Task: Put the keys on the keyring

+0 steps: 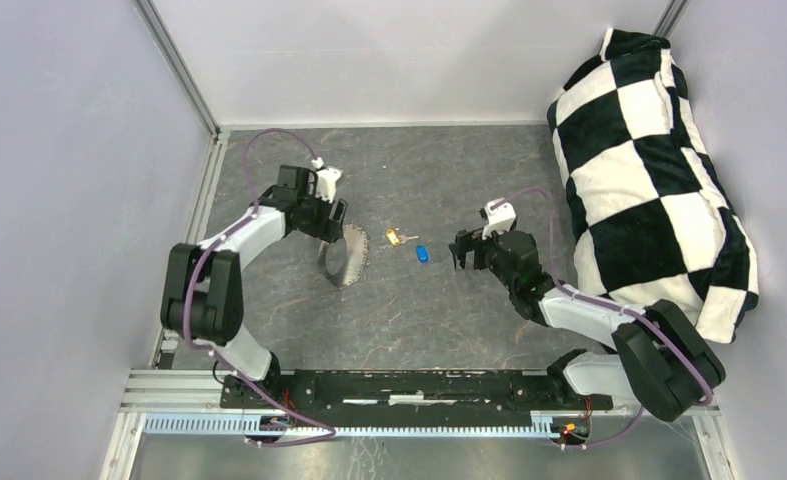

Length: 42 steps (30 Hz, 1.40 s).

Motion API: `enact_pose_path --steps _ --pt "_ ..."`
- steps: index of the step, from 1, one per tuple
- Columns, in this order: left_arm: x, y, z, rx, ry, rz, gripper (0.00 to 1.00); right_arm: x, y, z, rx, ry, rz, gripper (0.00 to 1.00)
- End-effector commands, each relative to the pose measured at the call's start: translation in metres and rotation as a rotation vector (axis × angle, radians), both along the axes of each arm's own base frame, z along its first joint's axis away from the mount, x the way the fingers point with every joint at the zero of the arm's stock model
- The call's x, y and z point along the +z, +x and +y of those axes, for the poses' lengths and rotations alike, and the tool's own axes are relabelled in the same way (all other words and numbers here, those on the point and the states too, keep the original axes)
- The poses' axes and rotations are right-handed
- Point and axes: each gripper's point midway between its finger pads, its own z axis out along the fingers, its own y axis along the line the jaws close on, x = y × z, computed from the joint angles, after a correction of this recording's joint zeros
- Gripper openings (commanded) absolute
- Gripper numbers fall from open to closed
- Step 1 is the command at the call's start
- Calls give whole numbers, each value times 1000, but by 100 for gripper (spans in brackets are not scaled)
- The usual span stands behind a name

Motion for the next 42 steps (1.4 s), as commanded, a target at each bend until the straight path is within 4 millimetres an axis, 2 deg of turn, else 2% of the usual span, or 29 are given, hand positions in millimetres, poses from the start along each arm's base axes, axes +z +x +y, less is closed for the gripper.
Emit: enact_pose_path --steps 1,7,13,15,24,26,27,28,33,37,42 --pt "-1 20 -20 -38 13 7 76 -2 -20 -4 32 -25 -16 98" --pt "-16 37 -31 -5 -1 42 66 -10 -37 -11 45 -39 -3 94" --pt "-27 42 -45 -20 -22 72 56 -14 -41 -13 53 -53 4 91" --pt "-30 43 -47 -22 -21 79 48 -14 -40 -10 62 -52 8 88" --pt "-37 48 -50 -15 -27 94 23 -15 -41 -2 104 -47 20 82" --pt "-38 48 -50 -16 -26 98 14 -13 -41 0 113 -45 15 81" --pt "-38 48 -50 -17 -27 102 6 -12 -41 1 121 -44 12 81" --pt "-39 48 -50 -18 -22 106 2 -10 -41 2 129 -43 8 80" --pt "-26 48 -56 -61 -33 106 2 4 -41 12 182 -24 -33 78" --pt "4 39 -65 -145 -49 66 2 29 -47 30 293 22 -105 76" --pt "44 11 -74 -276 -58 40 2 67 -61 56 470 75 -220 73"
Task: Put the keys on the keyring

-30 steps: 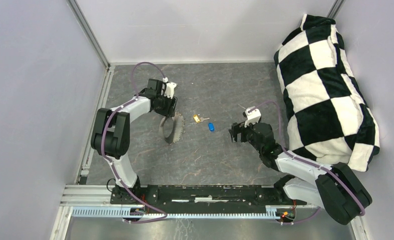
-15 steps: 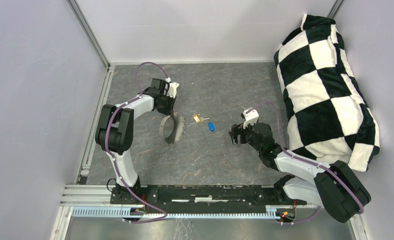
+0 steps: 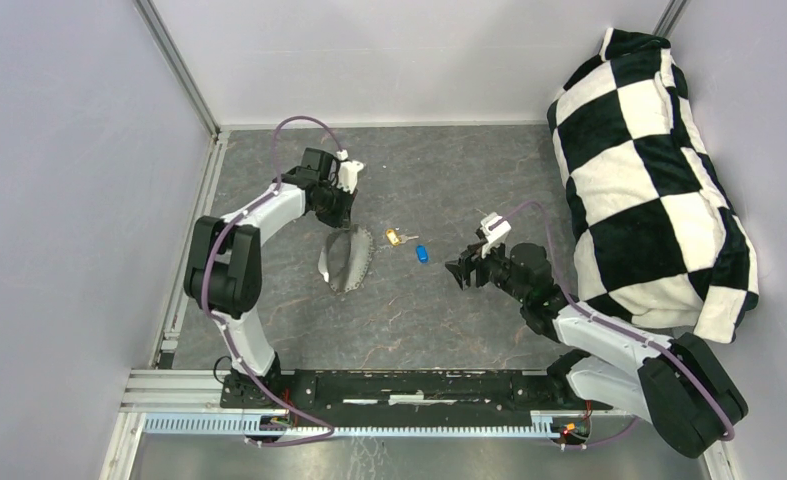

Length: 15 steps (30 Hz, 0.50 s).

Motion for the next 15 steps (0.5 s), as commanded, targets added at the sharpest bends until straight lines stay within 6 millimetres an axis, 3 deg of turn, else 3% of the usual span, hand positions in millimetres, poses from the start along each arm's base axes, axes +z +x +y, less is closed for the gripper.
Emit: enact_pose_path --steps 1,8,15 --pt "72 -18 -19 -180 -64 -112 2 74 -5 38 210 124 -203 72" --pt "133 -95 -35 -417 -191 -134 2 134 -33 71 457 240 -330 69" --pt "169 -173 -57 -697 -254 -216 2 181 -68 94 687 310 -414 67"
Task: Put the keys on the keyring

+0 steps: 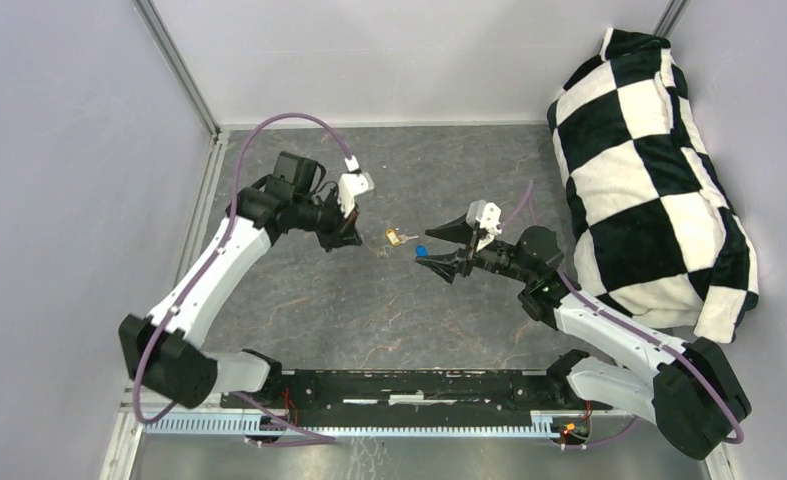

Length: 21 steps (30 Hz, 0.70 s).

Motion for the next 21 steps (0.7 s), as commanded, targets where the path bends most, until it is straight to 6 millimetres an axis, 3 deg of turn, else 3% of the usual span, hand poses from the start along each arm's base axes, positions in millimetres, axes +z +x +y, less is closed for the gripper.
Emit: enact_pose_path --steps 1,8,16,21 --pt "24 -61 -20 -267 -67 -53 2 60 -33 17 203 86 -154 66" --pt "67 -103 -44 -432 -189 -147 2 86 -59 17 294 131 -225 64" --pt "108 -130 -60 -486 -357 -176 2 111 -92 16 377 232 -212 58" --pt "133 -144 -66 -524 -448 -202 2 116 -101 22 382 249 -201 54"
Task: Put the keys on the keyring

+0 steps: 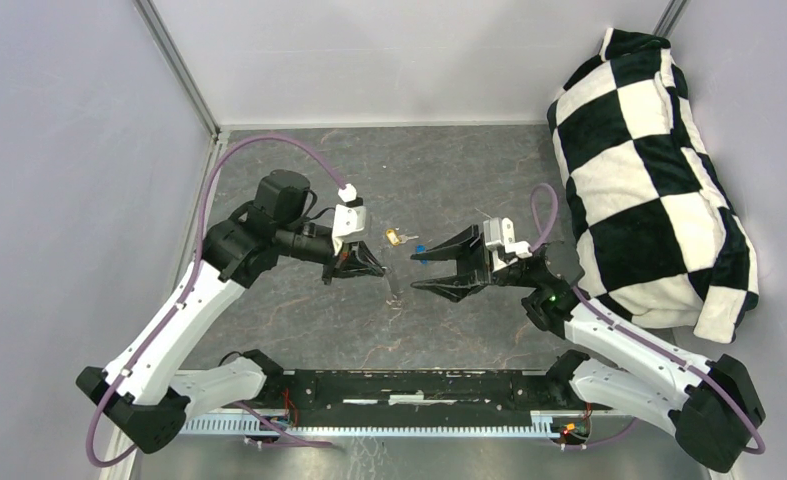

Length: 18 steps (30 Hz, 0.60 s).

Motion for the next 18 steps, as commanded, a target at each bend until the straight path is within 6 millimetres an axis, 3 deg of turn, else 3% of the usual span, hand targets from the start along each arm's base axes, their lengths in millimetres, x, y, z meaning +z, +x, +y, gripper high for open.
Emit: enact_pose_path --steps 1,11,18 --pt "42 -18 -11 -75 -157 -21 2 24 -11 2 14 64 -19 53" --pt "52 -26 -12 -106 -206 -29 2 36 -13 17 14 67 6 44" --pt "55 -30 -12 -100 -233 -16 2 32 -14 27 2 46 28 42"
